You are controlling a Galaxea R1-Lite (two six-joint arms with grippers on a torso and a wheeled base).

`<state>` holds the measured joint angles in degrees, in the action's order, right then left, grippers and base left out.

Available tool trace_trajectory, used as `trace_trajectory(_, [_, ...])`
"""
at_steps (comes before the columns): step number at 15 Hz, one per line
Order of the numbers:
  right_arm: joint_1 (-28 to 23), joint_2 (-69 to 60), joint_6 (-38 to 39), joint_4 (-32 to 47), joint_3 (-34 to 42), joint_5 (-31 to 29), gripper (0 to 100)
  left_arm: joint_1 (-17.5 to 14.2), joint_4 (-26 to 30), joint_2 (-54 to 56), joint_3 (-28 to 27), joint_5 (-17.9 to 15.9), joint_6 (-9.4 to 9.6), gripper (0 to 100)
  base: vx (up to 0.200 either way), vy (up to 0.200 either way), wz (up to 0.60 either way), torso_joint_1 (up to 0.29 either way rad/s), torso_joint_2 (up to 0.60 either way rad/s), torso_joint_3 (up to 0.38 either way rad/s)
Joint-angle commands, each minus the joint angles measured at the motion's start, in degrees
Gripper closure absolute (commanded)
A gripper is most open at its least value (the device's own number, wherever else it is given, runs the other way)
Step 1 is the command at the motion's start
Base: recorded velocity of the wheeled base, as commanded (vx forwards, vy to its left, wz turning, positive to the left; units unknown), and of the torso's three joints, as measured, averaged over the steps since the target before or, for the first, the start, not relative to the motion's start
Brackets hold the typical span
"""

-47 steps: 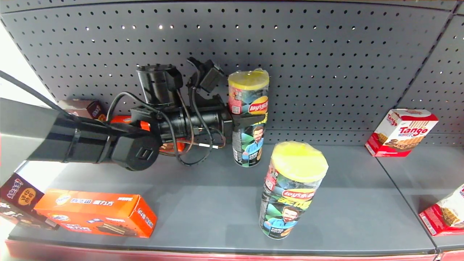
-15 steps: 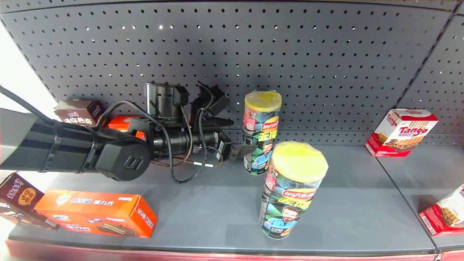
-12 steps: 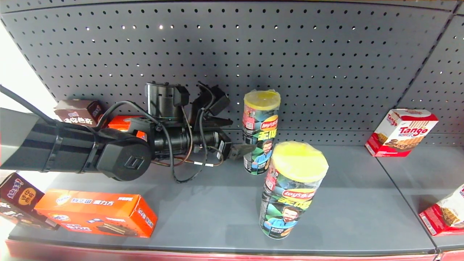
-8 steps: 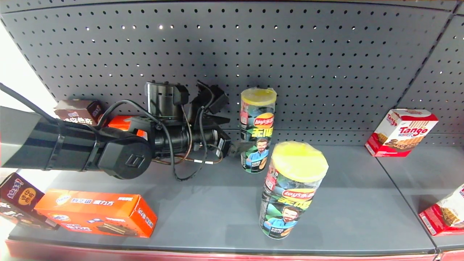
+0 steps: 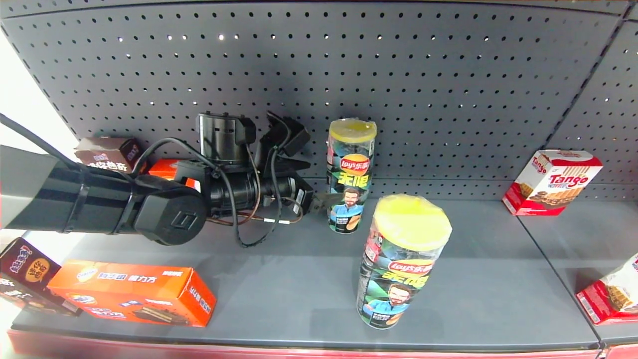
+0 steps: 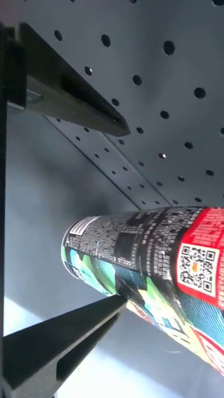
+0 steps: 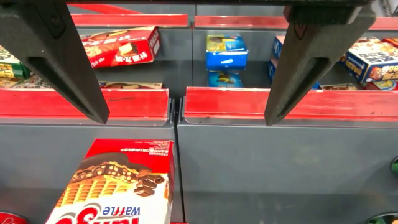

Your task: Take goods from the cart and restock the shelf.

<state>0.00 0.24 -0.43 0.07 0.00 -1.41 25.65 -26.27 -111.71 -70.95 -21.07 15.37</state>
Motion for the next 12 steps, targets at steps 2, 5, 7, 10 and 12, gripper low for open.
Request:
trace_trajectory(2, [0.0, 0.1, 0.0, 0.0, 0.0, 0.0, 0, -1.0, -0.2, 0.0, 0.0, 0.0, 0.1, 0, 0.0, 0.0, 0.0, 0.0, 0.0, 0.0])
trace_trajectory(5, [0.0, 0.1, 0.0, 0.0, 0.0, 0.0, 0, -1.6, 0.0, 0.1, 0.2, 0.0, 0.89, 0, 0.0, 0.0, 0.0, 0.0, 0.0, 0.0])
trace_trajectory(7, [0.0, 0.1, 0.0, 0.0, 0.0, 0.0, 0, -1.7, 0.0, 0.3, 0.6, 0.0, 0.98, 0, 0.0, 0.0, 0.0, 0.0, 0.0, 0.0])
trace_trajectory(10, [0.0, 0.1, 0.0, -0.1, 0.0, 0.0, 0, -1.5, -0.2, 4.3, 3.6, 0.2, 0.8, 0, 0.0, 0.0, 0.0, 0.0, 0.0, 0.0])
trace_trajectory(12, [0.0, 0.1, 0.0, 0.0, 0.0, 0.0, 0, -1.2, -0.4, 6.2, 5.3, 2.9, 0.8, 0, 0.0, 0.0, 0.0, 0.0, 0.0, 0.0])
